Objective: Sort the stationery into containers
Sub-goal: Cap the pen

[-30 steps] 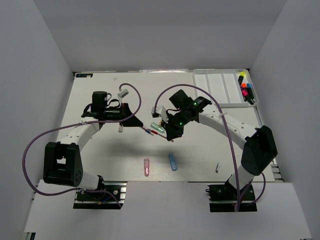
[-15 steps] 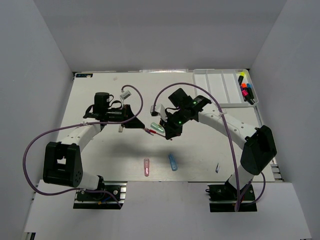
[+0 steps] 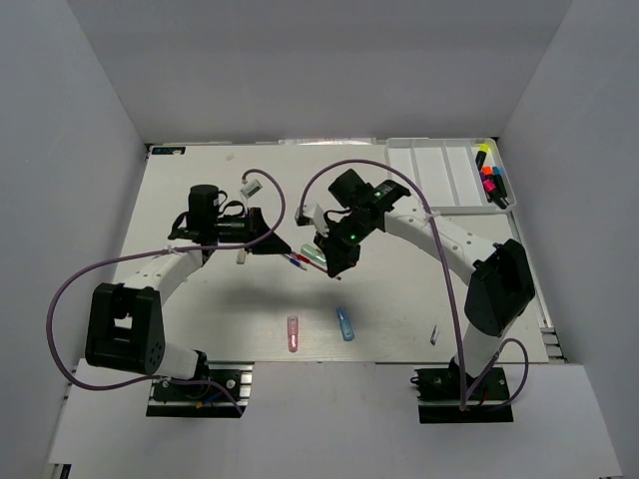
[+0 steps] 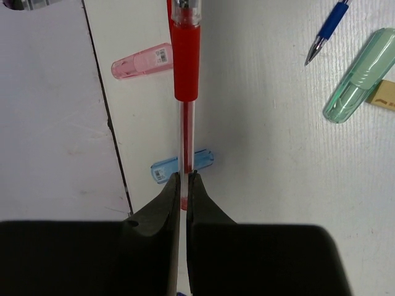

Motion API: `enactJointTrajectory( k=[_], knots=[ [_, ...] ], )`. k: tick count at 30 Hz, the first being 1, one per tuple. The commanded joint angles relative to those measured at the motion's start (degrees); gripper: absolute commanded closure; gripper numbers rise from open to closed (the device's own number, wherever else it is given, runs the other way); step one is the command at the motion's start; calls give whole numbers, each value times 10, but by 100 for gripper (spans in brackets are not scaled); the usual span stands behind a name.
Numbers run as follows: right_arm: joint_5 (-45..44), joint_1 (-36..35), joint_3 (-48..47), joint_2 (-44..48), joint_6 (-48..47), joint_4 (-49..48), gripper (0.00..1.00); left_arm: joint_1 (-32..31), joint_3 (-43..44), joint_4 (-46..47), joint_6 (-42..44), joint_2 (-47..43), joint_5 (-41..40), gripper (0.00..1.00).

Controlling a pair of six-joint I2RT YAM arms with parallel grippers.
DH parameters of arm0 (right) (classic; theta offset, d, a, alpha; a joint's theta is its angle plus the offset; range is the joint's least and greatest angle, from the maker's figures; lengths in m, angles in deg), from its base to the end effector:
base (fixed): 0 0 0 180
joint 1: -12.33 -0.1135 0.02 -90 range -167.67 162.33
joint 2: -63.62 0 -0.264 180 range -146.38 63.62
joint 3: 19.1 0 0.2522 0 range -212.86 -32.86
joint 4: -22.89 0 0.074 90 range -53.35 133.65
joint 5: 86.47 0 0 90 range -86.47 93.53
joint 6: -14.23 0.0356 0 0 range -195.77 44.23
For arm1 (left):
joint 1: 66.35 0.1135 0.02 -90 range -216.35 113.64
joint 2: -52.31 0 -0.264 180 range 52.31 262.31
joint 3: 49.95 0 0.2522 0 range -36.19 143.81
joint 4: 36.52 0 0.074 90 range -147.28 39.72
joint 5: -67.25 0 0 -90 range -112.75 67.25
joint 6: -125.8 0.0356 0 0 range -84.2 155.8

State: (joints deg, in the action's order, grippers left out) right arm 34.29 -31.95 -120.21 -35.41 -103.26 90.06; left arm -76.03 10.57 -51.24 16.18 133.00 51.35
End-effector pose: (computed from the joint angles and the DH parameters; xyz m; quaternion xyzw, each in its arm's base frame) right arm 0.2433 0.2626 0.2885 -0.5982 0.7293 0.2866 0.1679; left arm 0.2729 -0.0813 0.2392 0.2164 0.7291 -0.6102 0.2221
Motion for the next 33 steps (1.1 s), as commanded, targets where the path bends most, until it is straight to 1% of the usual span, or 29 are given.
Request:
enactJointTrajectory(
  k=[1,5,7,10,12,18,22,26,32,33],
  knots=[
    [54,-6,-62,-8,10,-65,100,-30,-11,5,-6,-16,1,100],
    [61,-7,-87,-17,14,-70,100,-42,-14,4,-10,-9,0,100],
    [62,-6,-91,-16,15,-69,100,-47,-15,-2,0,-8,-9,100],
    [72,-6,-90,-11,16,-73,100,-53,-32,5,-9,-15,-26,100],
    [79,-4,-88,-6,18,-78,100,-60,-45,45,-31,-18,-28,100],
    [79,-1,-86,-6,14,-73,100,-66,-50,64,-51,-14,14,100],
    [104,4,-64,7,6,-60,100,-66,-62,86,-73,-18,10,100],
    [131,18,-44,17,2,-46,100,-54,-86,153,-139,-12,17,100],
    [194,42,-37,9,7,-28,100,-54,-83,164,-155,7,23,100],
    [203,47,-36,8,6,-25,97,-54,-83,167,-160,9,24,100]
  ],
)
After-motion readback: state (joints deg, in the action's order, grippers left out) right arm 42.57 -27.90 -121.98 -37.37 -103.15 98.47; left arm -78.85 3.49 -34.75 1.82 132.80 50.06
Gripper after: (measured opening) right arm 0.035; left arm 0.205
